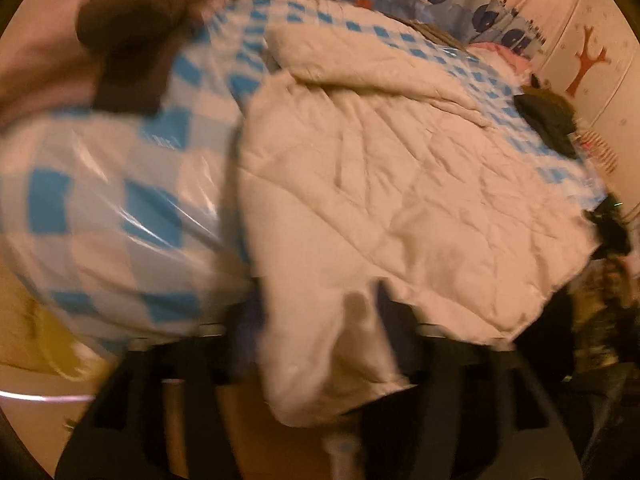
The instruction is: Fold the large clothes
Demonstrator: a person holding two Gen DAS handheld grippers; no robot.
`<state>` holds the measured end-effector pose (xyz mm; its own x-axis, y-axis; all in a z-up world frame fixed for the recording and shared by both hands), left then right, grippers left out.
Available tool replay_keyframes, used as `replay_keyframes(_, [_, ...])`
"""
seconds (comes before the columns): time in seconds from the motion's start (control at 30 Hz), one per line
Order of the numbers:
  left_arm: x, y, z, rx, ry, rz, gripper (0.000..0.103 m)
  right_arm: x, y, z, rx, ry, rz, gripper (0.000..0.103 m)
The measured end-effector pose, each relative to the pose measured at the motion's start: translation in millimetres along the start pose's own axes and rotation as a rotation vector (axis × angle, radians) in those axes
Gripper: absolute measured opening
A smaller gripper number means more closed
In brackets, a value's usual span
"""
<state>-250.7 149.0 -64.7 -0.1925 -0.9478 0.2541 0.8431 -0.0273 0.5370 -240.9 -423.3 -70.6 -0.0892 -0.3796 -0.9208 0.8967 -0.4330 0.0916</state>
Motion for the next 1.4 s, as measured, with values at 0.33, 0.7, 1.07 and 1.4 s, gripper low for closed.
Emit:
replay_keyframes(0.33, [-38,-19,-33,-0.075,-0.23,0.282,0.08,11,5,-36,-0.131,-0.018,-0.002,0.062])
replay_keyframes(0.7, [-74,-38,-53,-0.092,-0.315,0.499,0.076,9,-2,-32,-0.035,-0.004,0.037,0.02])
replay_keyframes(1.07, [-70,-45,-93,-0.026,-0.662,0.659,0.091,13,-3,-35,-0.032,-0.024,0.017,0.02])
replay_keyframes(1.4, [-3,12,-35,0.003,-0.37,0.412,0.008,-40,-6,-9,0.097,0.103,0.087,0.012])
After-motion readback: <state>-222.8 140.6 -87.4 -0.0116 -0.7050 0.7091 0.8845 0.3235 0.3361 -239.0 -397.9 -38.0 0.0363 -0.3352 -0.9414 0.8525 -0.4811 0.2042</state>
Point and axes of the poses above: each gripper's, at about its wrist camera, not at the fingertips, and z roughly against the way its jaws point, x to its right, y to its top, the point moved 4 cm from there along -z, roughly the way its jaws point, and after that the axes turned 4 degrees about x, right-handed, at the moved point
